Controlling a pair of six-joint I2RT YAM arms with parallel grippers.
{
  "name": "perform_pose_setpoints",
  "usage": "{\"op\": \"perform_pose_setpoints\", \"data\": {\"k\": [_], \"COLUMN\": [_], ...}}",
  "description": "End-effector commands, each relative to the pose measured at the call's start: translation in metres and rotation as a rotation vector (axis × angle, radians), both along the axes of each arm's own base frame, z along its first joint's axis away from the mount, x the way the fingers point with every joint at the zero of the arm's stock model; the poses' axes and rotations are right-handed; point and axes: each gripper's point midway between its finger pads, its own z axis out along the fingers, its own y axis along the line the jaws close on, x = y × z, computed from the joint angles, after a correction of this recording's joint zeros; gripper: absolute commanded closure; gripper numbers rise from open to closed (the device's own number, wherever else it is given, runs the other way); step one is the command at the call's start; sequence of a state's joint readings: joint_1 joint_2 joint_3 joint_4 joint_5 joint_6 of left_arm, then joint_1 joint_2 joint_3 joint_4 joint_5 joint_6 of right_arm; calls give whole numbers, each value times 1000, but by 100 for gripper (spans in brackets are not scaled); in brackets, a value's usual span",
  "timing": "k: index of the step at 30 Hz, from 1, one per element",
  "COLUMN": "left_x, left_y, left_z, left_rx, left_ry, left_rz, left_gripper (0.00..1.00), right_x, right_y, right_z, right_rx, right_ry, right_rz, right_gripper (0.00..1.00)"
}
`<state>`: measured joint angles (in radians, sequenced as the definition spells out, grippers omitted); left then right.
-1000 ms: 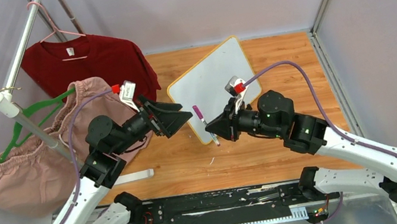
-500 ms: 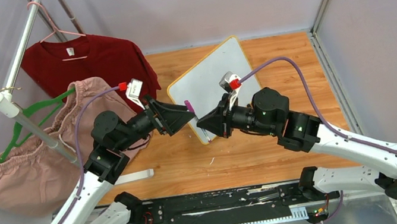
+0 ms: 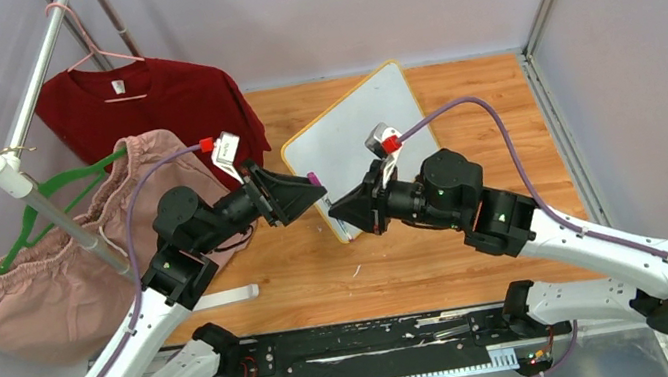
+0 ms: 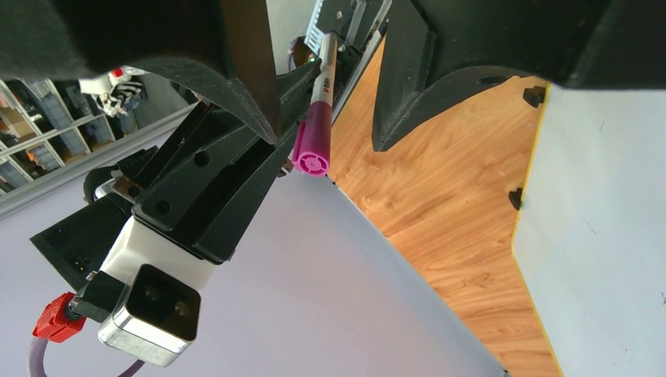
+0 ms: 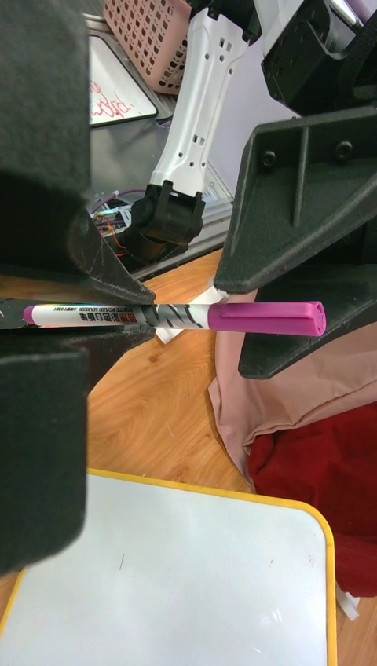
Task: Write a sentence on the whiteboard
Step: Open the whiteboard marker at the center of the board.
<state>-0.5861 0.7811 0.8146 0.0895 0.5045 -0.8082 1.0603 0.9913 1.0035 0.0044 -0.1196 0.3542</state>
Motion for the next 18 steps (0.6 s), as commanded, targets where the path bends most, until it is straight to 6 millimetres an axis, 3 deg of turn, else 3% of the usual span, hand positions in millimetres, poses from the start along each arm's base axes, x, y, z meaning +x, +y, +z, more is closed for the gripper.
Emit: {"op": "perform_pose_setpoints", "data": {"k": [1, 11, 13, 16, 18], "left_x": [-4, -4, -6, -10, -12], "left_y": [-1, -1, 0, -1, -1], "left_z": [20, 25, 25, 26, 27], "left_rx": [-37, -44, -44, -45, -46], "left_ry": [-49, -57, -58, -68, -71], "left_rz": [-11, -13, -16, -38, -46], "left_gripper": [51, 60, 67, 95, 100], "right_x": [-5, -9, -9, -11, -10], "right_y": [4, 5, 5, 5, 3], "right_z": [24, 20, 21, 22, 23], "right_rx": [52, 37, 39, 43, 49], "right_ry": [-44, -50, -51, -53, -46], "right_rz": [13, 17, 18, 22, 9], "right_gripper": [100, 100, 100, 100, 99]}}
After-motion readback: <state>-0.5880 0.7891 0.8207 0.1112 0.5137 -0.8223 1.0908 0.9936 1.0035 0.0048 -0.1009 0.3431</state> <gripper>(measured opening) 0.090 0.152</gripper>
